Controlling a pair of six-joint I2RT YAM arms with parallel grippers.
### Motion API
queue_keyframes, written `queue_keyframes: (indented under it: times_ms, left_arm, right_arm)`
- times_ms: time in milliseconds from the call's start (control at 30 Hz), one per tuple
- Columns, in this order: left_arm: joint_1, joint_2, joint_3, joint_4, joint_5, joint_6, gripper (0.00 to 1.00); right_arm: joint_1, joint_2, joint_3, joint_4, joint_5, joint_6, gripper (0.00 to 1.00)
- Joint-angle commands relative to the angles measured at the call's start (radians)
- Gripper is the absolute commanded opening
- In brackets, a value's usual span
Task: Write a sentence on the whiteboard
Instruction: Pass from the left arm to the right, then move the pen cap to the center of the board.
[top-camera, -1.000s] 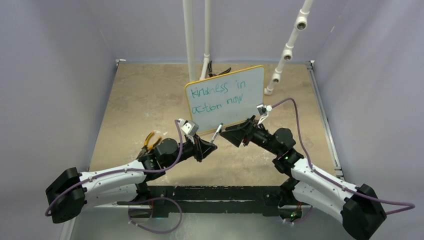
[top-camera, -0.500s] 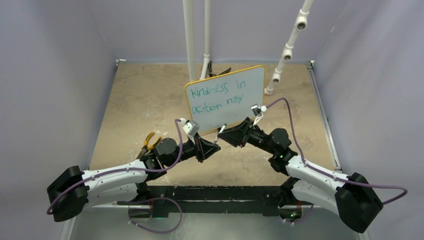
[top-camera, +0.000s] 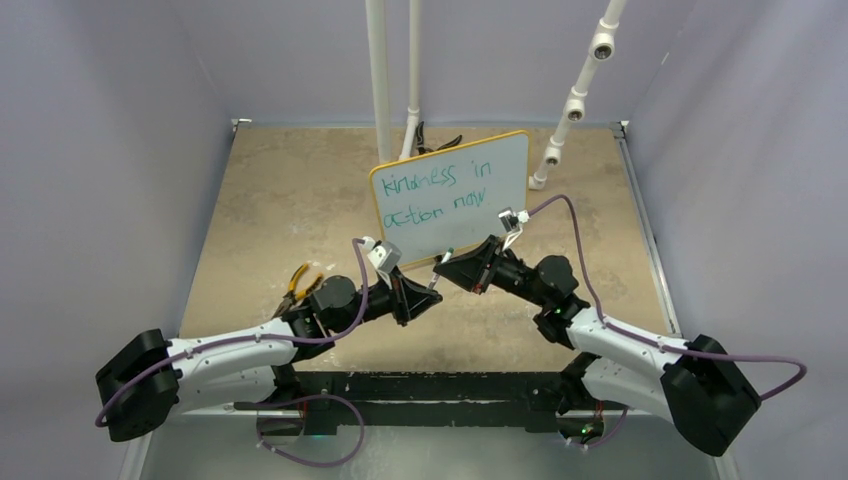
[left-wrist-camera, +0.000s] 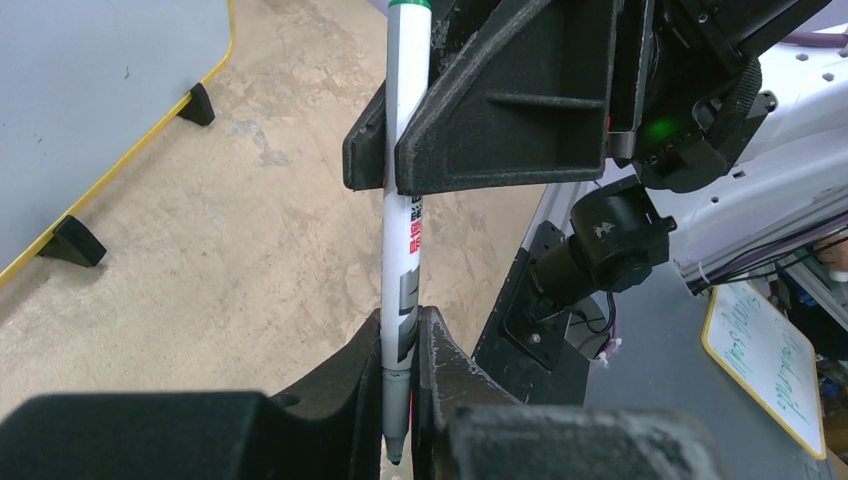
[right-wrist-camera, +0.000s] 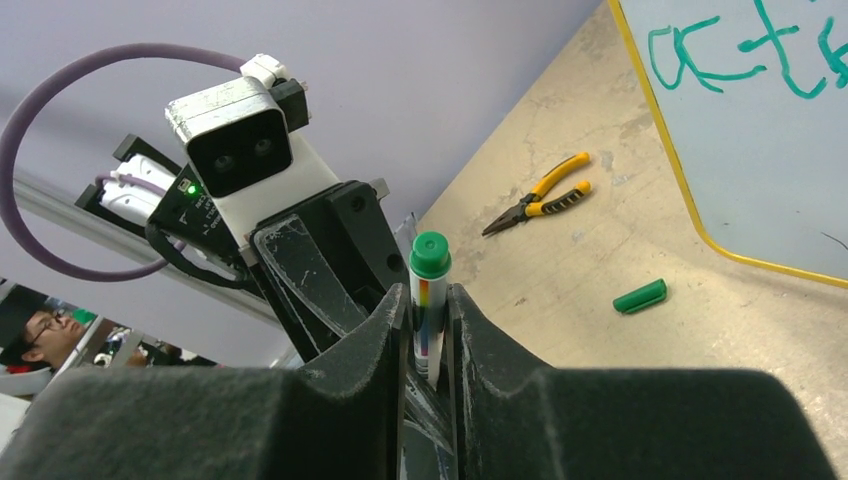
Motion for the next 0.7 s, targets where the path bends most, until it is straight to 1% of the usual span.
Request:
queue_keyframes:
  times_ms: [0, 33, 167, 200, 233, 300, 367, 500, 600, 667]
  left_arm:
    - [-0.001, 0.010, 0.014, 0.020, 0.023, -0.001, 0.00]
    - [0.000, 0.011, 0.015, 0.020, 0.024, -0.001, 0.00]
    - [0.001, 0.012, 0.019, 0.001, 0.013, -0.001, 0.00]
    - [0.001, 0.011, 0.021, -0.020, -0.009, 0.000, 0.06]
    - [0.000, 0.009, 0.024, -0.056, -0.053, -0.001, 0.14]
    - [0.000, 0.006, 0.032, -0.157, -0.172, -0.005, 0.29]
    - [0.001, -0.005, 0.031, -0.243, -0.262, -0.003, 0.38]
    - [0.001, -0.042, 0.028, -0.397, -0.439, -0.028, 0.46]
    - [0.002, -0.056, 0.031, -0.504, -0.557, -0.064, 0.51]
    - [0.010, -0.044, 0.040, -0.577, -0.620, -0.083, 0.52]
  right_arm:
    - [0.006, 0.010, 0.009, 0.072, -0.012, -0.006, 0.21]
    - [0.008, 0.012, 0.008, 0.073, -0.012, -0.009, 0.21]
    - [0.008, 0.003, 0.008, 0.066, 0.006, -0.020, 0.05]
    - [0.007, -0.006, 0.010, 0.042, 0.023, -0.028, 0.03]
    - [0.008, -0.025, 0.016, 0.002, 0.047, -0.045, 0.03]
    - [0.007, -0.057, 0.033, -0.088, 0.101, -0.092, 0.03]
    - [0.008, -0.092, 0.055, -0.185, 0.156, -0.136, 0.02]
    - [0.007, -0.168, 0.074, -0.328, 0.264, -0.195, 0.01]
    - [0.007, -0.220, 0.069, -0.376, 0.322, -0.208, 0.00]
    - [0.007, -0.242, 0.059, -0.384, 0.337, -0.211, 0.00]
